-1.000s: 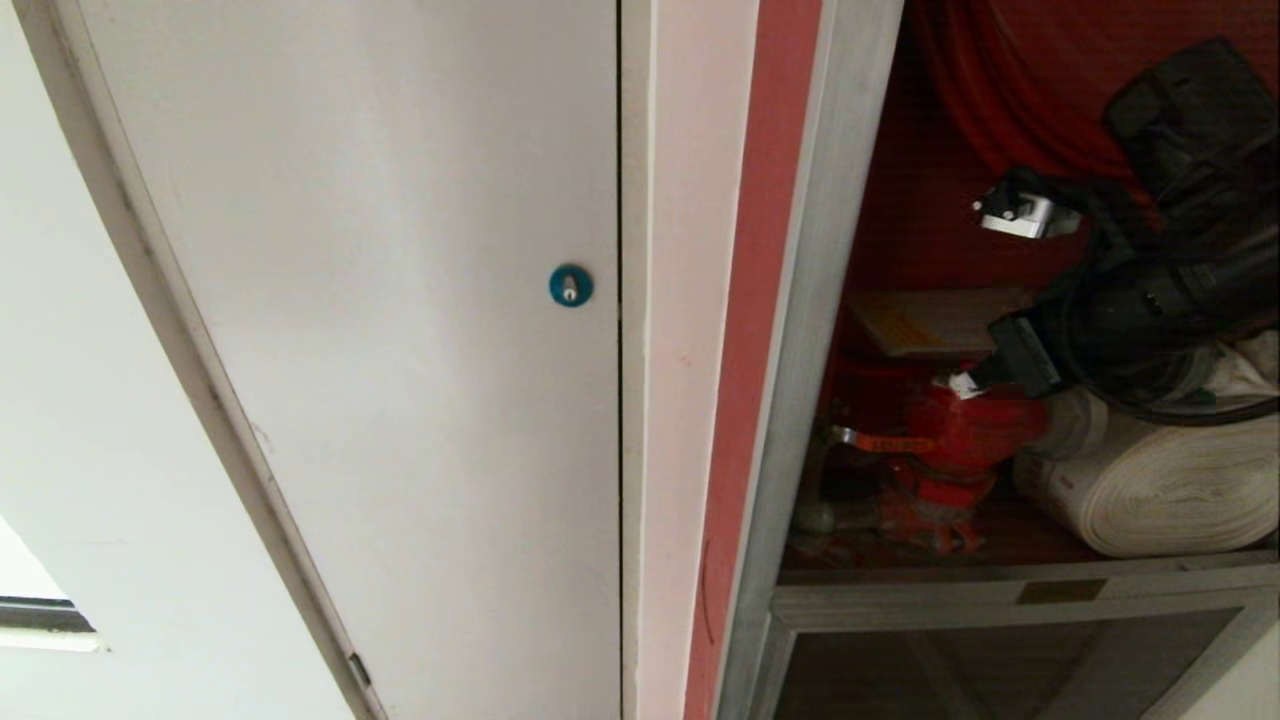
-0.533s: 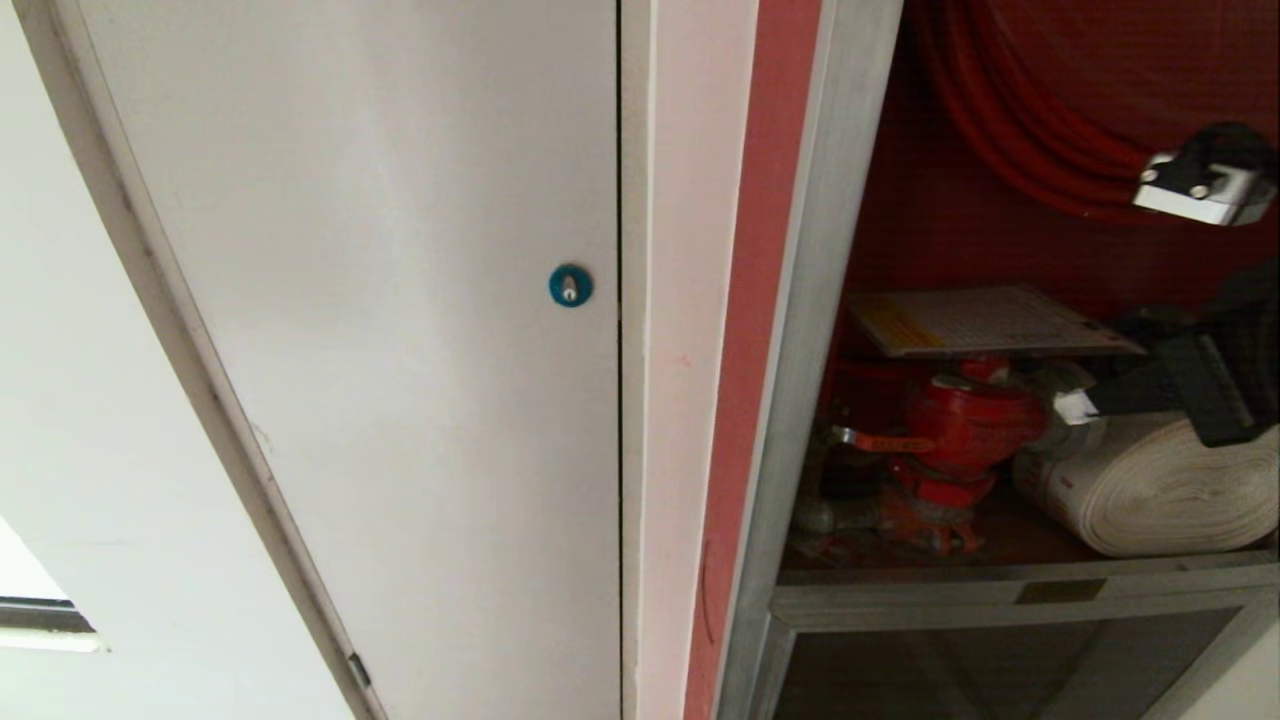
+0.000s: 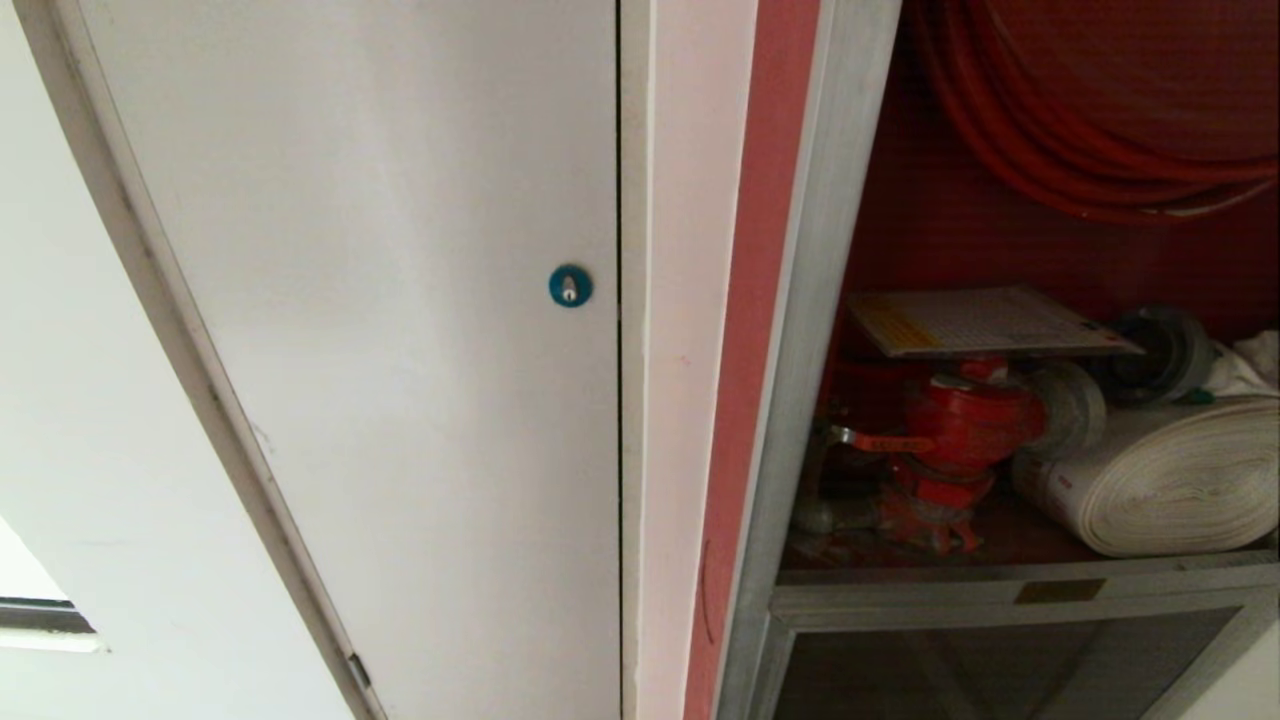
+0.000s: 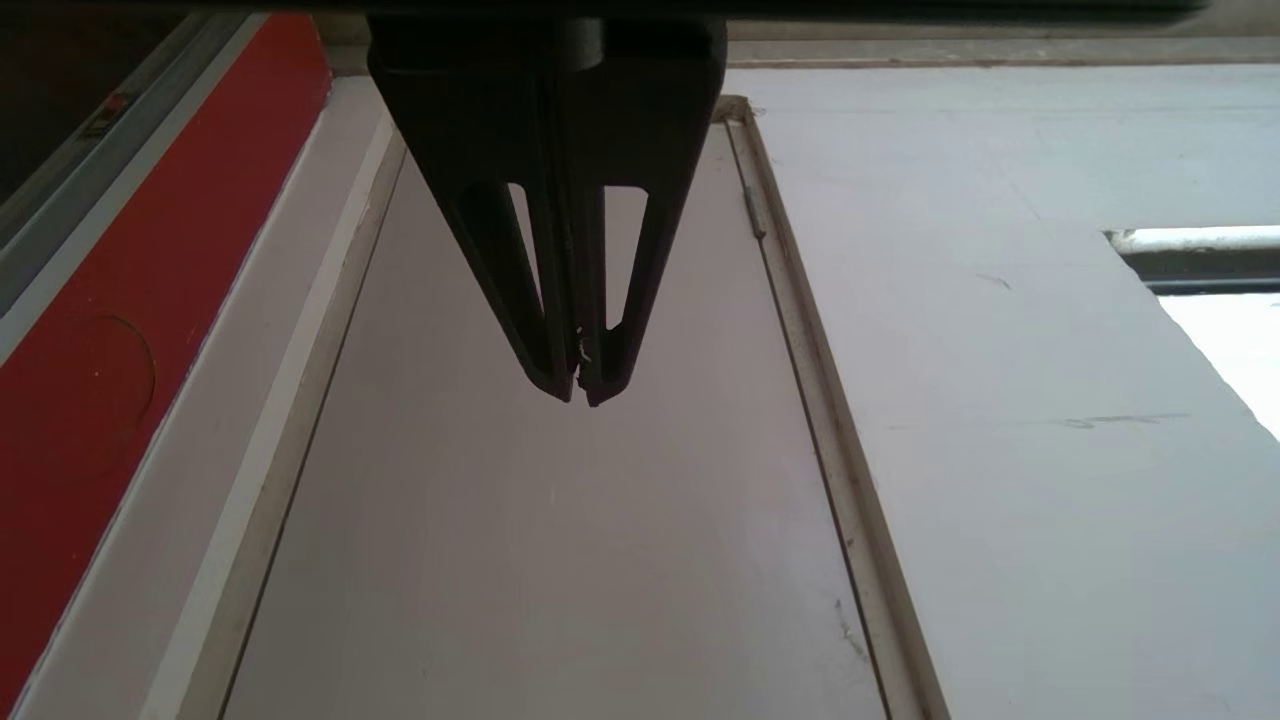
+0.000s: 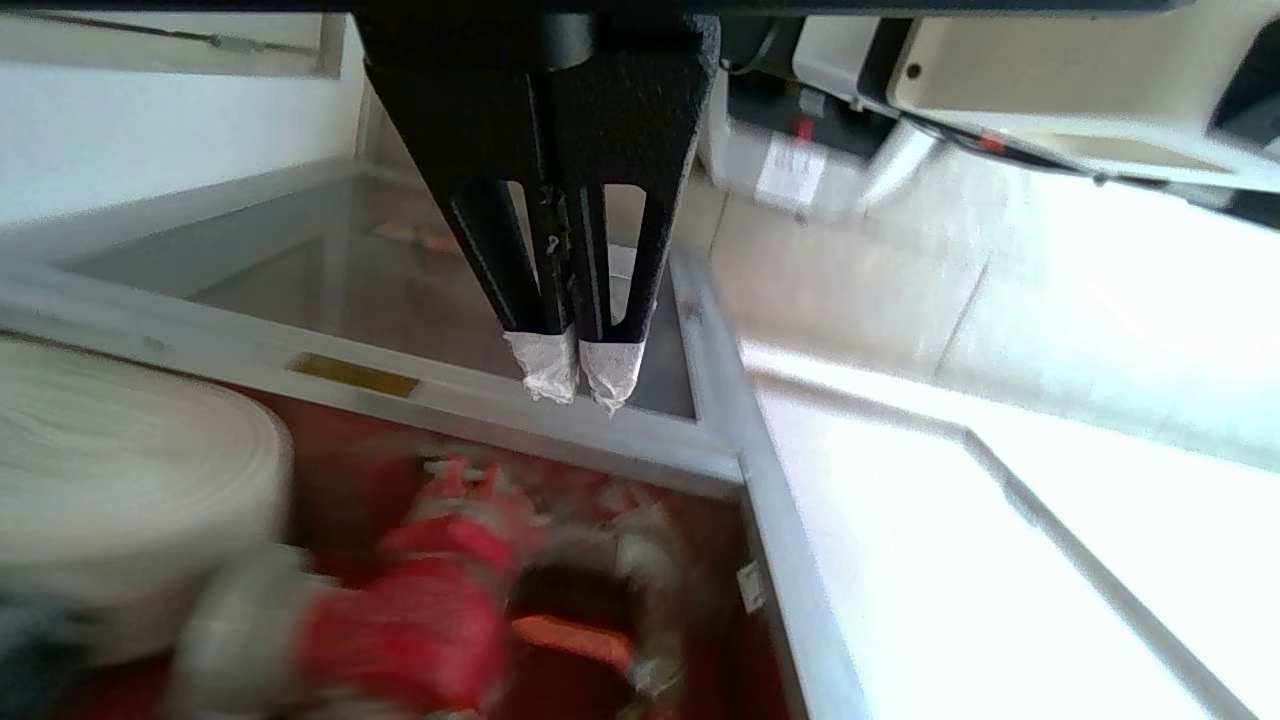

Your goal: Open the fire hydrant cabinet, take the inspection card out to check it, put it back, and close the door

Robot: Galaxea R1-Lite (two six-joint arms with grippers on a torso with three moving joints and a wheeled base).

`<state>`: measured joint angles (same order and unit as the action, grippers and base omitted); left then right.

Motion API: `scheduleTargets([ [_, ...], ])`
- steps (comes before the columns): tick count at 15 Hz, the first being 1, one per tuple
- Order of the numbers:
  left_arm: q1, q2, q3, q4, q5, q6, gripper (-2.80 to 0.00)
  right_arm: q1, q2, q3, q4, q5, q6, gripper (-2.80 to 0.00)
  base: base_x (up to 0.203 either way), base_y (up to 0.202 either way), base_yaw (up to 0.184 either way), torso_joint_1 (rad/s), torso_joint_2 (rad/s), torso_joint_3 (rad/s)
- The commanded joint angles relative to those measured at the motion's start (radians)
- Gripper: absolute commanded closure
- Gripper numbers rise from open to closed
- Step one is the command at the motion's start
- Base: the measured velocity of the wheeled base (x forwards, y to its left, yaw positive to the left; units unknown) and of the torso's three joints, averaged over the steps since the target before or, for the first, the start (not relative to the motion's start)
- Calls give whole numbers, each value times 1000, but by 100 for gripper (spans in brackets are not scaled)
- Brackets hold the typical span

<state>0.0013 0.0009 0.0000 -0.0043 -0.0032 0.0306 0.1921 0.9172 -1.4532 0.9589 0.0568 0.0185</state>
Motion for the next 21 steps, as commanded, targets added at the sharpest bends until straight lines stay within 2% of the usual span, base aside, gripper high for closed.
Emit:
scheduleTargets([
  [1, 0, 1, 2, 0, 0, 0, 0, -11, -172, 5, 27, -25, 5, 0, 0, 0, 0, 0, 0, 0],
  [4, 0, 1, 2, 0, 0, 0, 0, -35, -348, 9, 117, -61, 10, 0, 0, 0, 0, 0, 0, 0],
  [7, 0, 1, 2, 0, 0, 0, 0, -110, -516, 38, 200, -68, 10, 0, 0, 0, 0, 0, 0, 0],
  [10, 0, 1, 2, 0, 0, 0, 0, -138, -657, 145, 215, -68, 13, 0, 0, 0, 0, 0, 0, 0],
  [13, 0, 1, 2, 0, 0, 0, 0, -173, -798, 347, 157, -63, 16, 0, 0, 0, 0, 0, 0, 0],
  [15, 0, 1, 2, 0, 0, 0, 0, -178, -860, 554, -3, -62, 18, 0, 0, 0, 0, 0, 0, 0],
  [19, 0, 1, 2, 0, 0, 0, 0, -182, -901, 1052, -616, -64, 46, 0, 0, 0, 0, 0, 0, 0],
  [21, 0, 1, 2, 0, 0, 0, 0, -183, -909, 1265, -864, -58, -2, 0, 0, 0, 0, 0, 0, 0],
])
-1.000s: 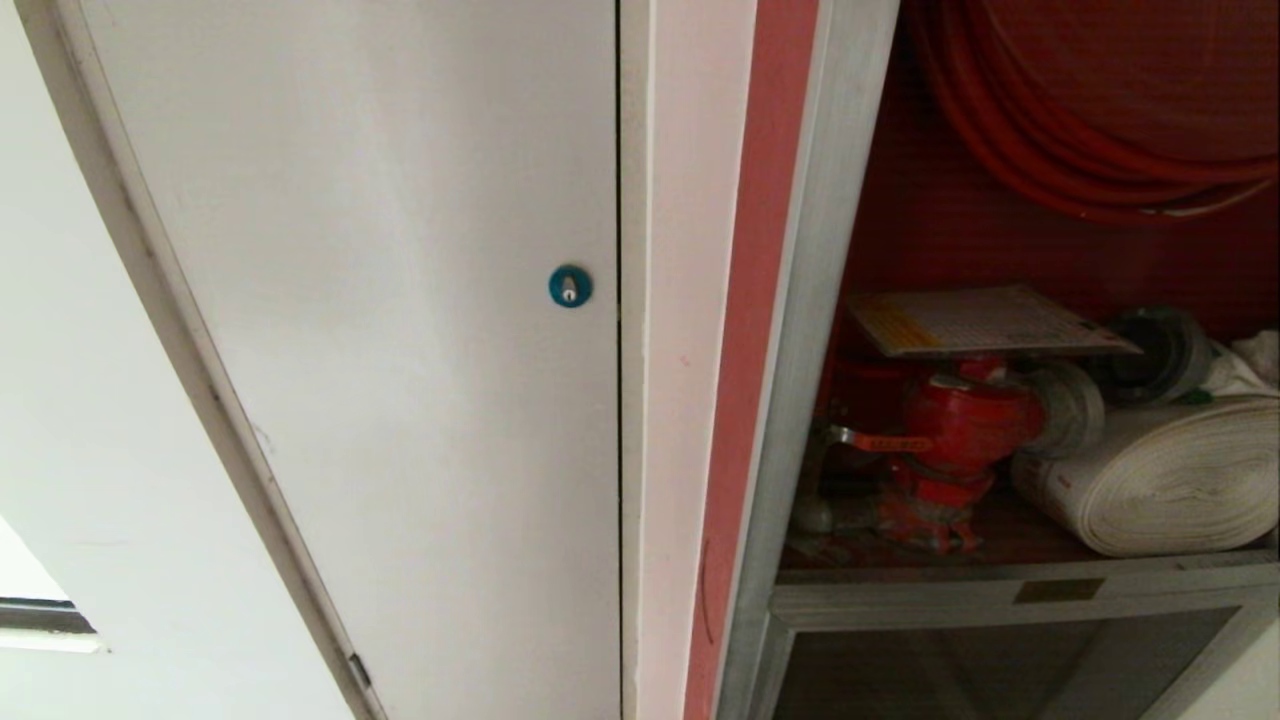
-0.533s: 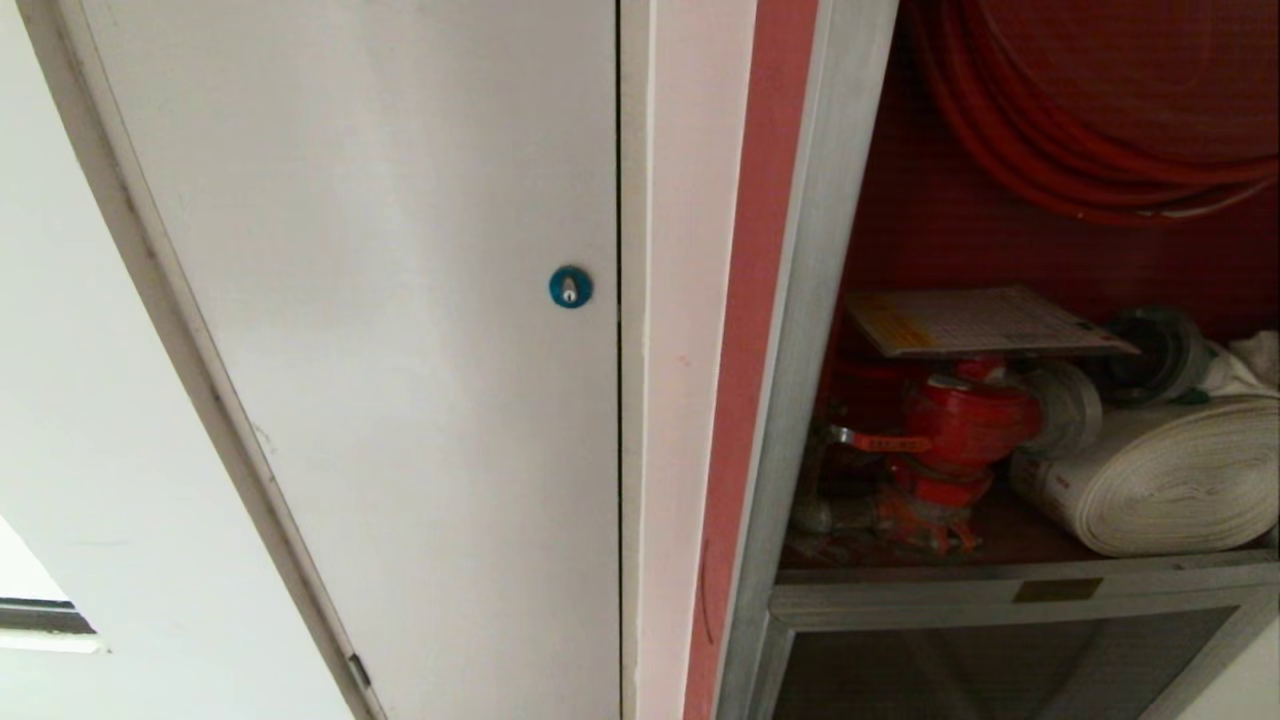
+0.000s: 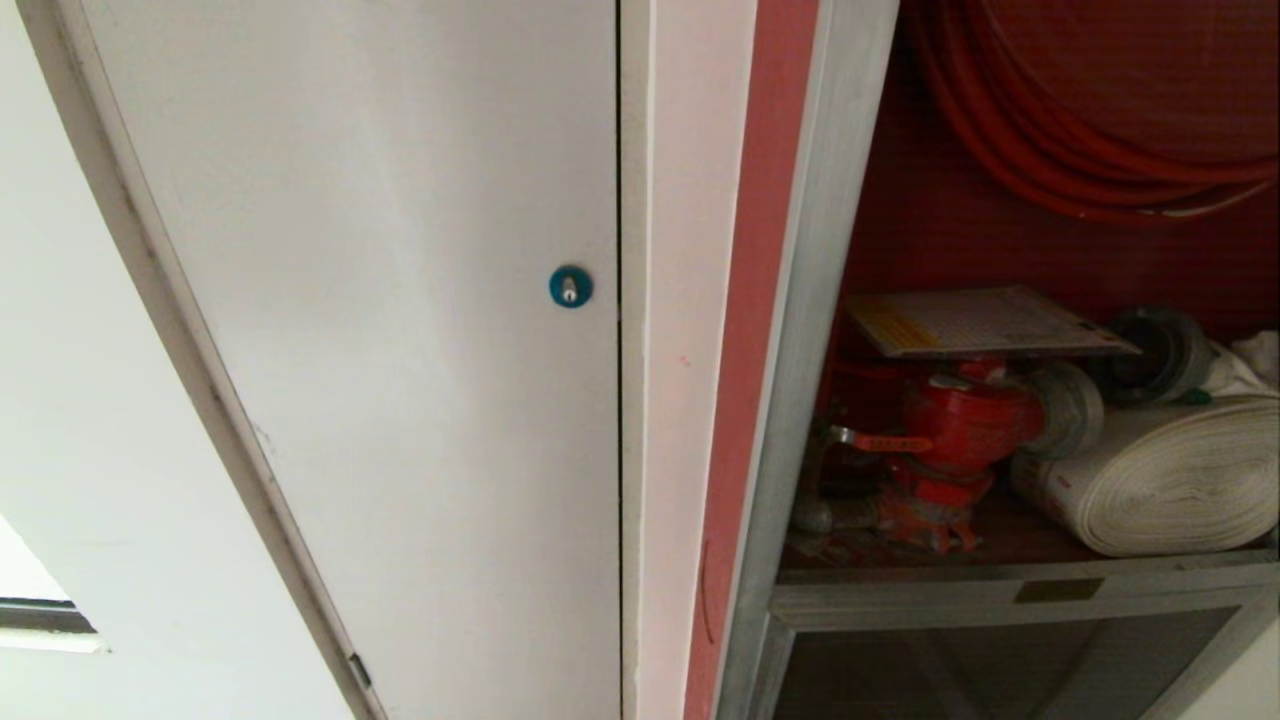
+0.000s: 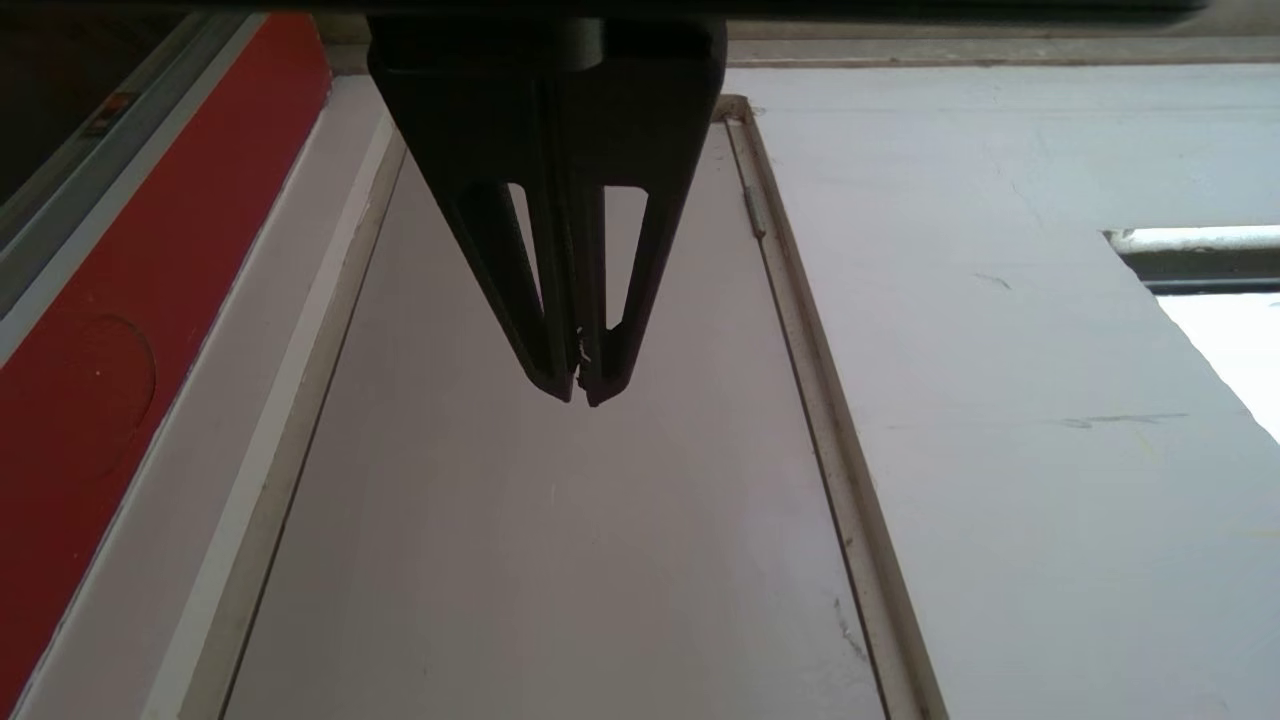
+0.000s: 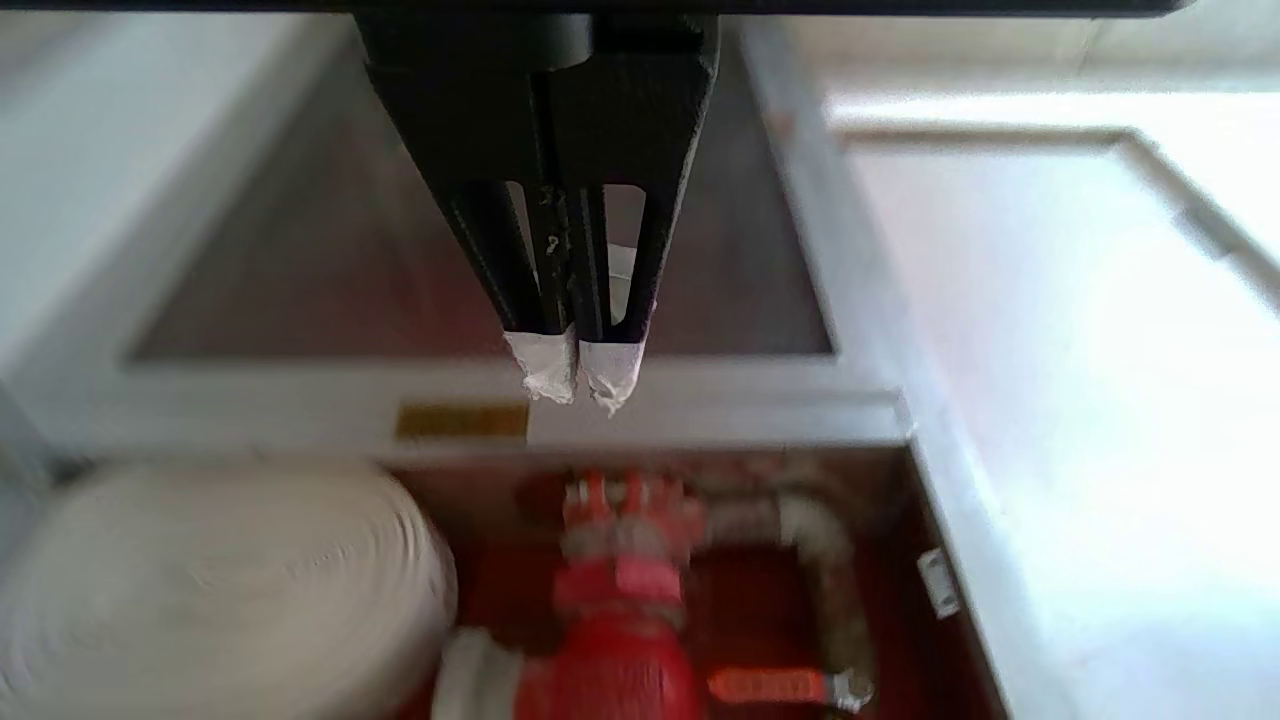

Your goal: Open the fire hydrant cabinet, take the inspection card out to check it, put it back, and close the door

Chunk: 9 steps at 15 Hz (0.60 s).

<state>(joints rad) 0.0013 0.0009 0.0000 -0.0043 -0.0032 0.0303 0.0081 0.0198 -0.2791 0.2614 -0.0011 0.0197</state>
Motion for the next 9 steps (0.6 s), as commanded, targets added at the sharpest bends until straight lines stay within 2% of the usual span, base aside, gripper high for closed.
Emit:
scheduleTargets([
  [1, 0, 1, 2, 0, 0, 0, 0, 0, -14, 165, -263, 5, -43, 0, 0, 0, 0, 0, 0, 0],
  [2, 0, 1, 3, 0, 0, 0, 0, 0, -17, 216, -335, 19, -82, 0, 0, 0, 0, 0, 0, 0],
  [4, 0, 1, 2, 0, 0, 0, 0, 0, -18, 267, -365, 35, -116, 0, 0, 0, 0, 0, 0, 0],
  [7, 0, 1, 2, 0, 0, 0, 0, 0, -18, 282, -302, 36, -160, 0, 0, 0, 0, 0, 0, 0],
  [9, 0, 1, 2, 0, 0, 0, 0, 0, -18, 282, -262, 36, -162, 0, 0, 0, 0, 0, 0, 0],
])
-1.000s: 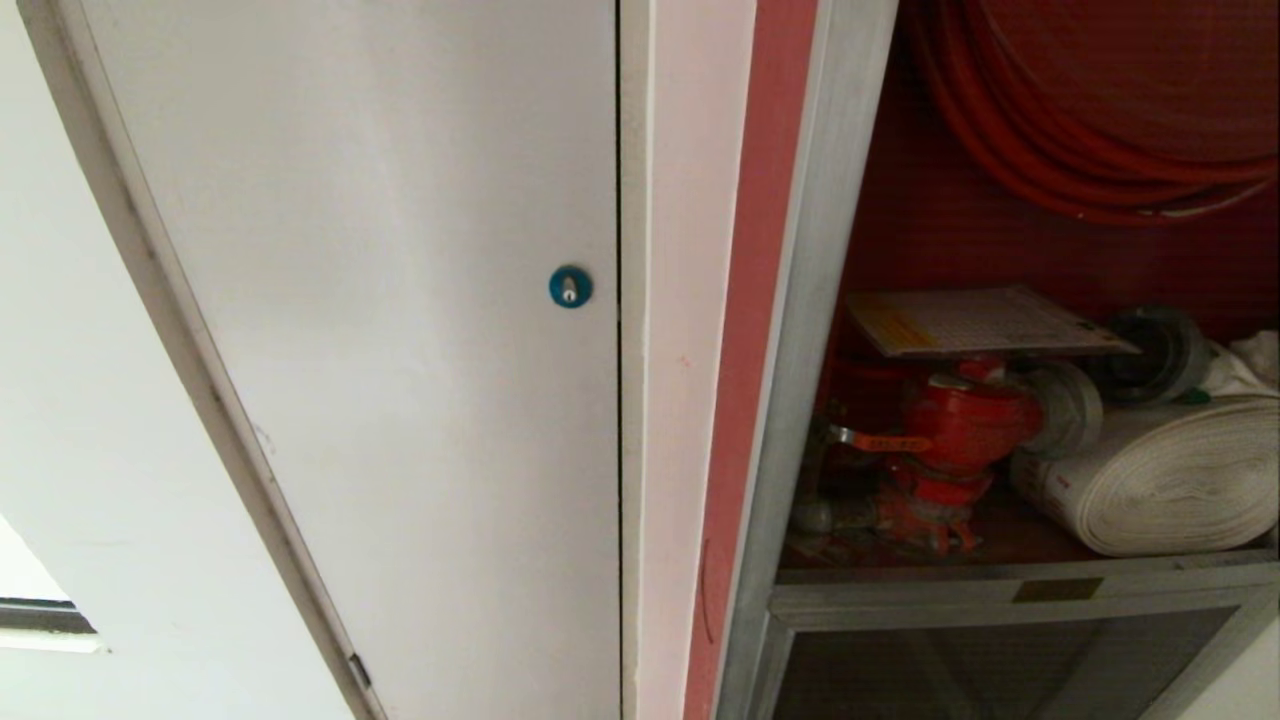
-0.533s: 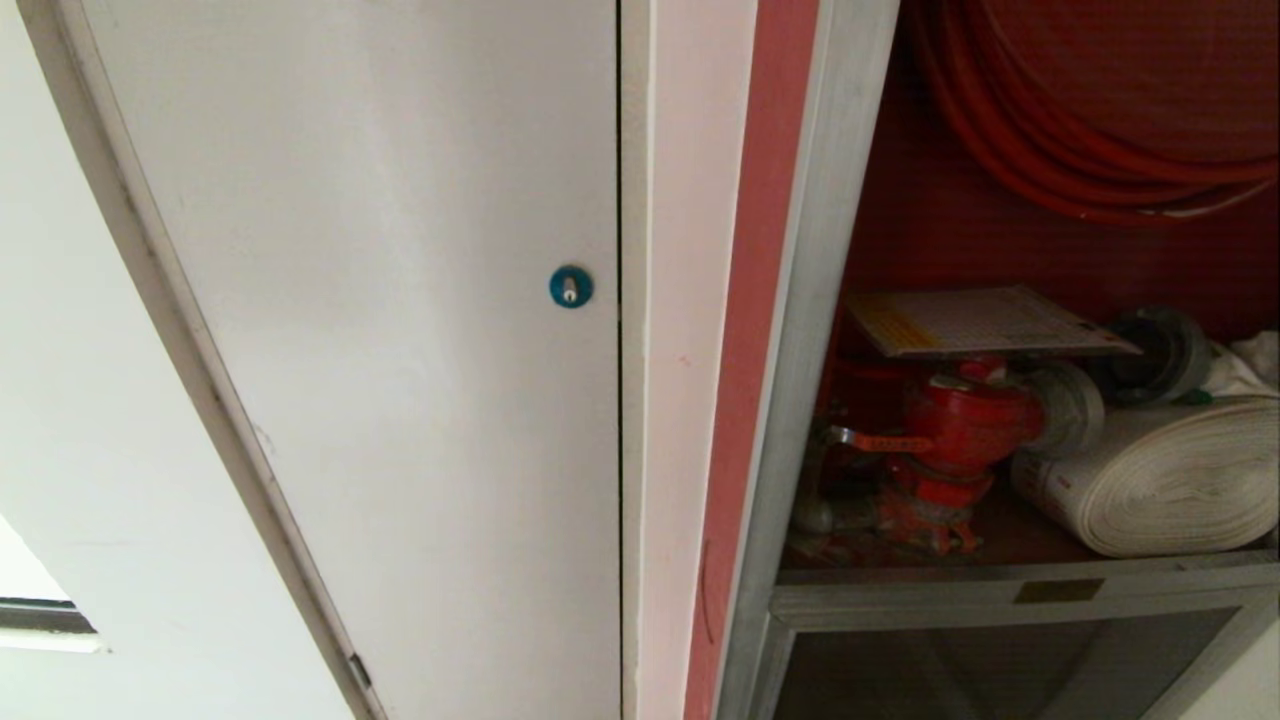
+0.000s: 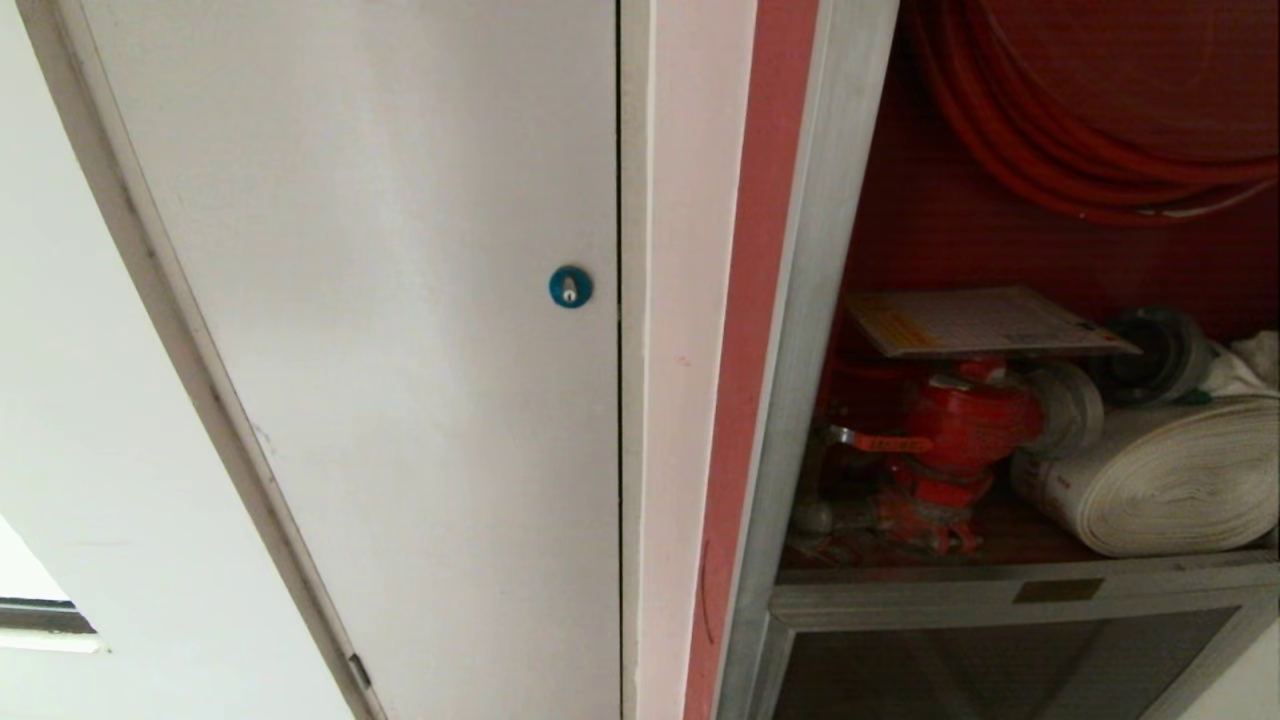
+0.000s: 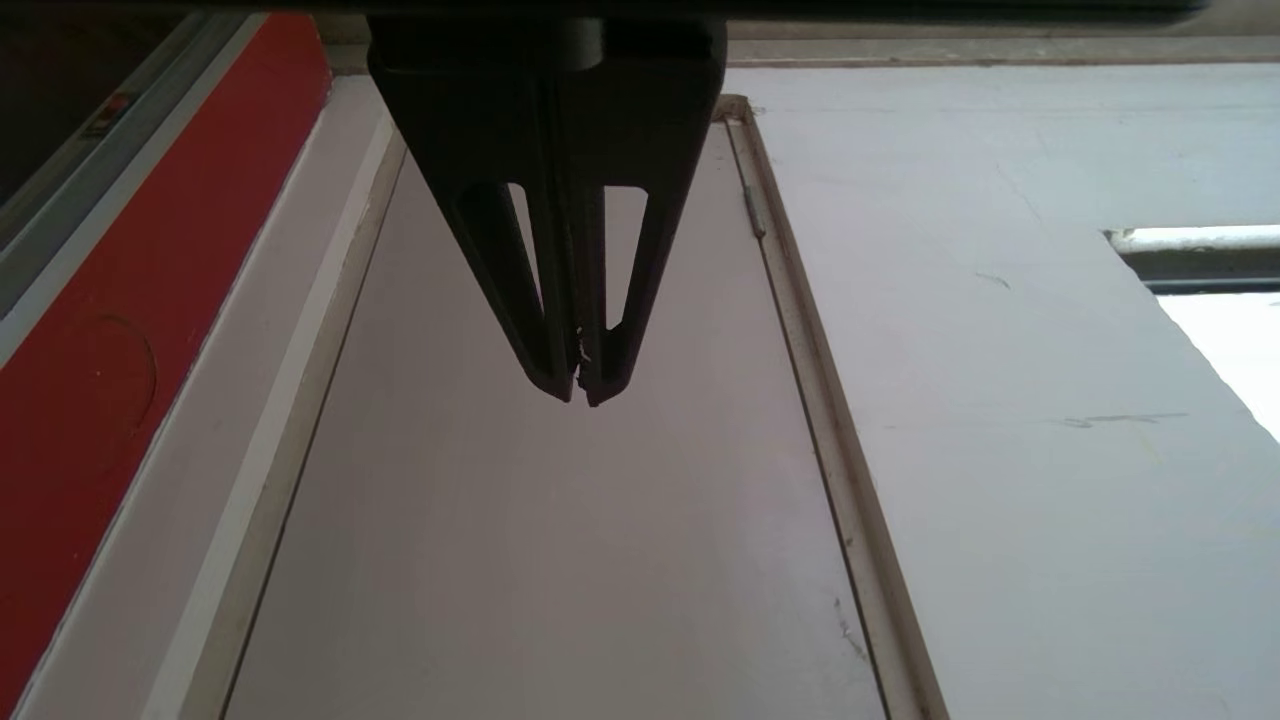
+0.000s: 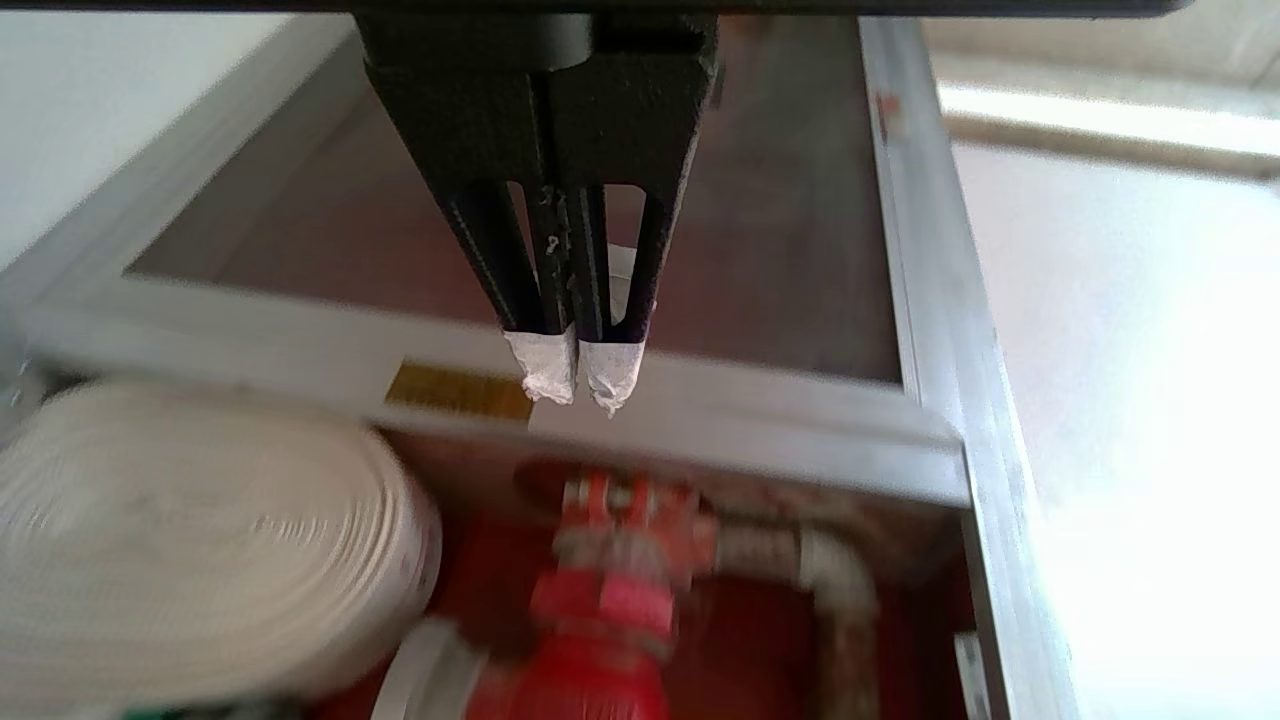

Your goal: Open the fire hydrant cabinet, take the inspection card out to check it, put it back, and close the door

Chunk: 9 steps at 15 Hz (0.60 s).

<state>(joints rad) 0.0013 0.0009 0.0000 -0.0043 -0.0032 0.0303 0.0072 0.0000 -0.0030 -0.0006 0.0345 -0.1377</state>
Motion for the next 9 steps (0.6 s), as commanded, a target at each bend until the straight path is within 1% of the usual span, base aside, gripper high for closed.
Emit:
scheduleTargets([
  [1, 2, 1, 2, 0, 0, 0, 0, 0, 2, 5, 11, 1, 21, 0, 0, 0, 0, 0, 0, 0],
  [2, 0, 1, 2, 0, 0, 0, 0, 0, 2, 4, 11, 2, 59, 0, 0, 0, 0, 0, 0, 0],
  [5, 0, 1, 2, 0, 0, 0, 0, 0, 2, 3, 10, 0, 94, 0, 0, 0, 0, 0, 0, 0],
  [7, 0, 1, 2, 0, 0, 0, 0, 0, 2, 3, 6, -5, 133, 0, 0, 0, 0, 0, 0, 0],
  [9, 0, 1, 2, 0, 0, 0, 0, 0, 2, 4, 1, -7, 133, 0, 0, 0, 0, 0, 0, 0],
])
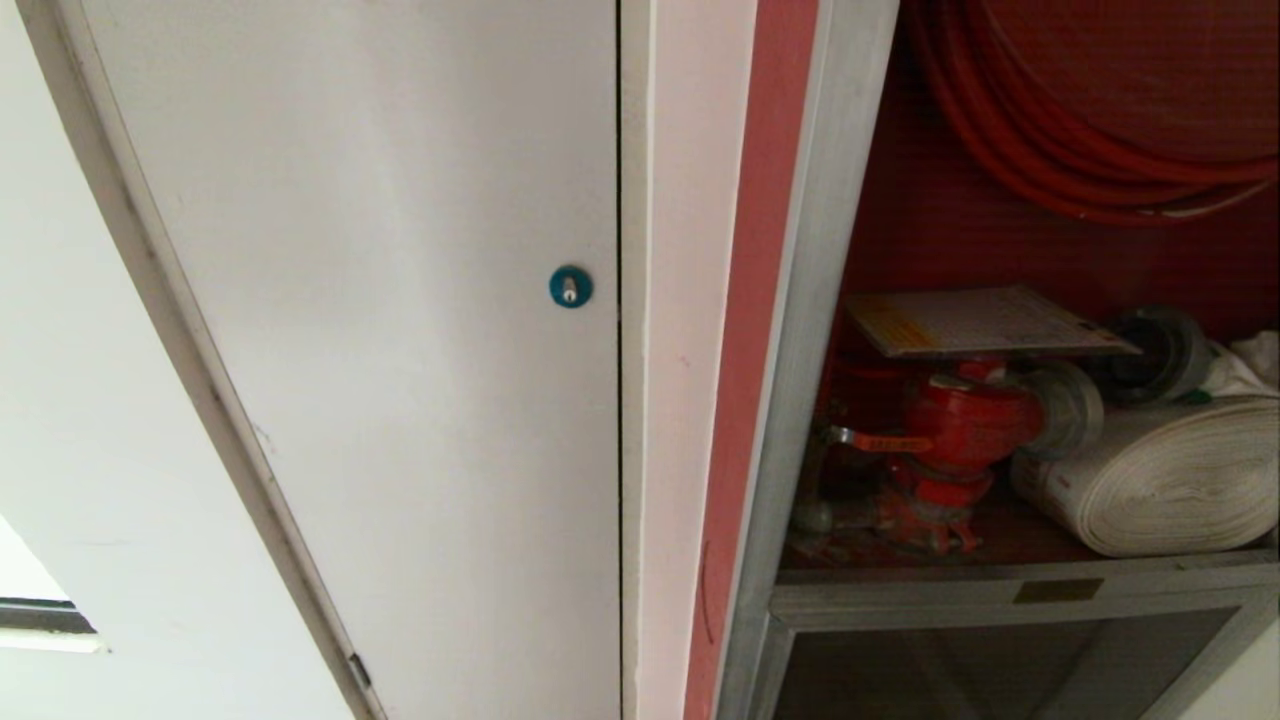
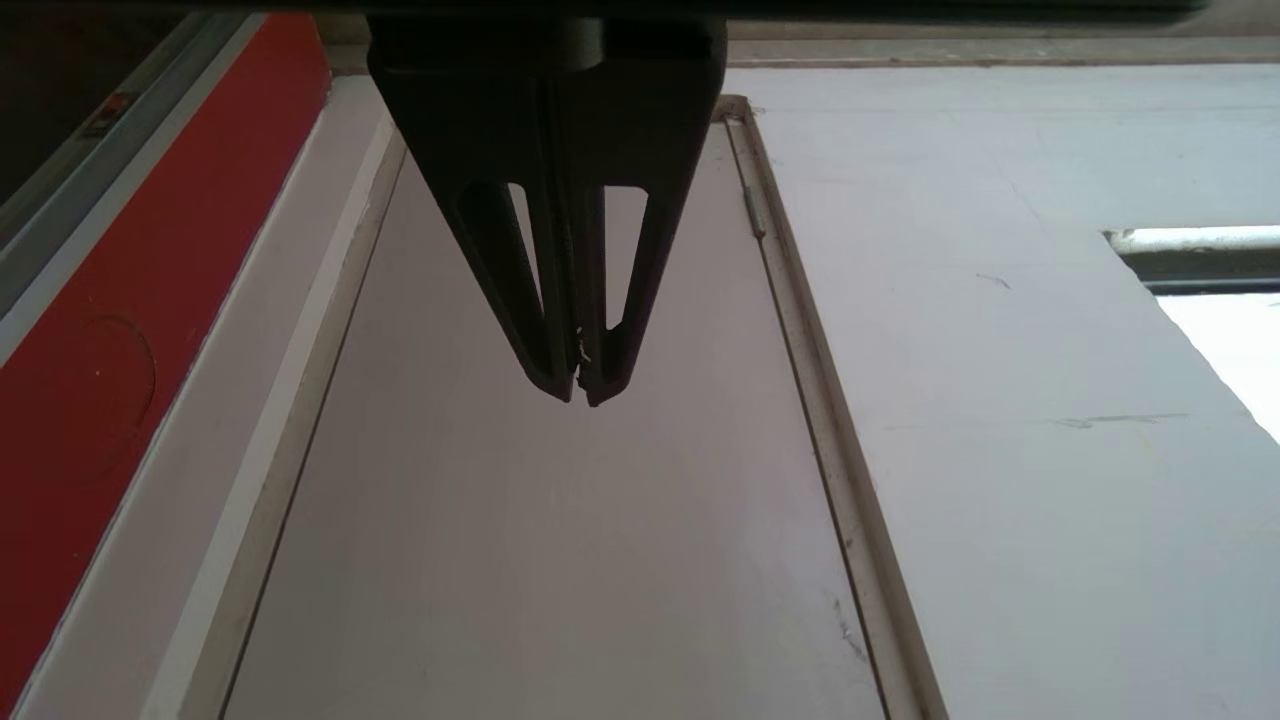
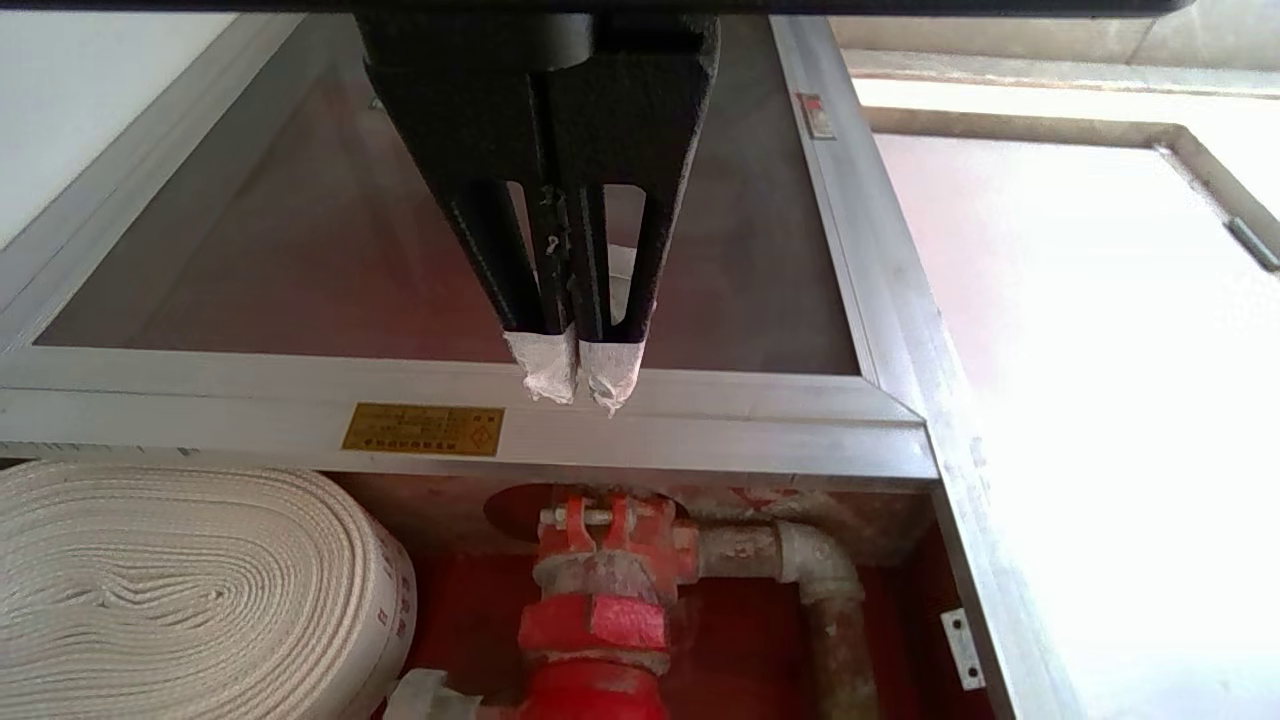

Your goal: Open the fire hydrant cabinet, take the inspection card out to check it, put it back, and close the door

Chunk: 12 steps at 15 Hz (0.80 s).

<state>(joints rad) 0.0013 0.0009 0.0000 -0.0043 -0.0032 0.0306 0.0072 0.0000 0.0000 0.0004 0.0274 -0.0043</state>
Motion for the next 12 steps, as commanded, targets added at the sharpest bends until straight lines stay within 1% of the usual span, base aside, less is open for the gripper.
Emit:
scheduleTargets([
  [1, 1, 1, 2, 0, 0, 0, 0, 0, 2, 2, 0, 0, 0, 0, 0, 0, 0, 0, 0, 0],
  [12, 0, 1, 2, 0, 2, 0, 0, 0, 2, 2, 0, 0, 1, 0, 0, 0, 0, 0, 0, 0],
])
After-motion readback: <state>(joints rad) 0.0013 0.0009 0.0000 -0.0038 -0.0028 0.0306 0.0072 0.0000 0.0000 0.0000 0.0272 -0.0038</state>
